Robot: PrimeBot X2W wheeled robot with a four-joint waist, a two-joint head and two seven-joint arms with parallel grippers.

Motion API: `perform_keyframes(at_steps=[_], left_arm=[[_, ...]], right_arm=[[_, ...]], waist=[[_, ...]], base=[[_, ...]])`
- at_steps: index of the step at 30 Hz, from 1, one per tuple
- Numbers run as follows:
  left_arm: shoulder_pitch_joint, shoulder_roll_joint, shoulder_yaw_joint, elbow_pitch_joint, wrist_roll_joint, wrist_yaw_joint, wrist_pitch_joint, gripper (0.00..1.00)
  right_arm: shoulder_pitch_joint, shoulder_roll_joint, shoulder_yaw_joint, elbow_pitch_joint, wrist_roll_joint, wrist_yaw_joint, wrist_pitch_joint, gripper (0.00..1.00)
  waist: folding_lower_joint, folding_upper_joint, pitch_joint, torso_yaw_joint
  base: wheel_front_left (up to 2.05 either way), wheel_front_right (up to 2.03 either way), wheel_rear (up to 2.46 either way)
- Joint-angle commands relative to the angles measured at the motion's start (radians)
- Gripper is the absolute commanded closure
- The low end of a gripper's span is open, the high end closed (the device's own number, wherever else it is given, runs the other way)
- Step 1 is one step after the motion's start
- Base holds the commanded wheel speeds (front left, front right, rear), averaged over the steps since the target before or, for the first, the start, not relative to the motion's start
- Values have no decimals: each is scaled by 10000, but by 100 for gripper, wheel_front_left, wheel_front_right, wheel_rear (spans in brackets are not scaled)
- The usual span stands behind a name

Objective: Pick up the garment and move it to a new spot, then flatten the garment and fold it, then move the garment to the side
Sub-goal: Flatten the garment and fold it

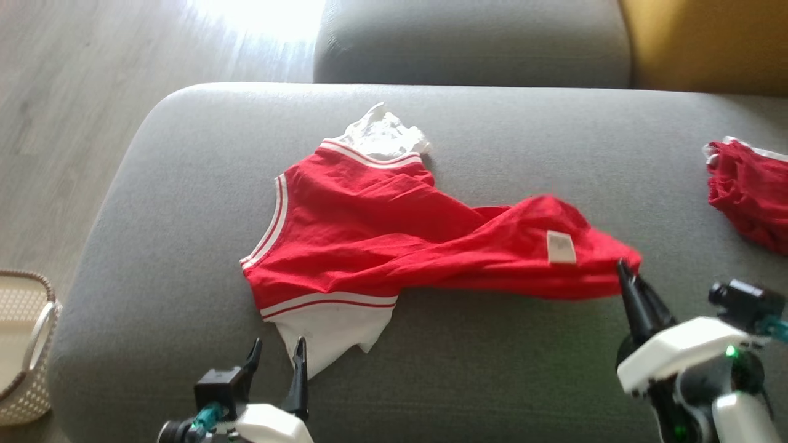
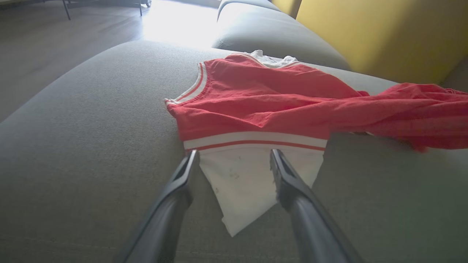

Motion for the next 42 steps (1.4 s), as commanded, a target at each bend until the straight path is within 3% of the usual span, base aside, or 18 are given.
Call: perform_keyframes(at_steps=[1,7,29,42], left_arm=[[-263,-1,374,-108,51,18,-124,0],[-367,-1,175,1048,-203,23,-104,0],[-1794,-1,-857,3716,-1039,50,-117,0],[-2101,-1,-904,3652,-1227,-128,-122,0]], right_arm=[[-73,24,120,-630,-120,-2,275,100],[713,183,-145,-1343,-348,-2,1191,100],[417,243,70,-1266,-368,-2,1258,100],[291,244,121,-1107,-402,-2,1125,100]], waist=[[0,-1,-62,-93],[0,-1,-94,-265],[0,-1,260,-646],[0,-1,467,-570]], base=[[0,0,0],[0,0,0],[0,0,0],[0,0,0]])
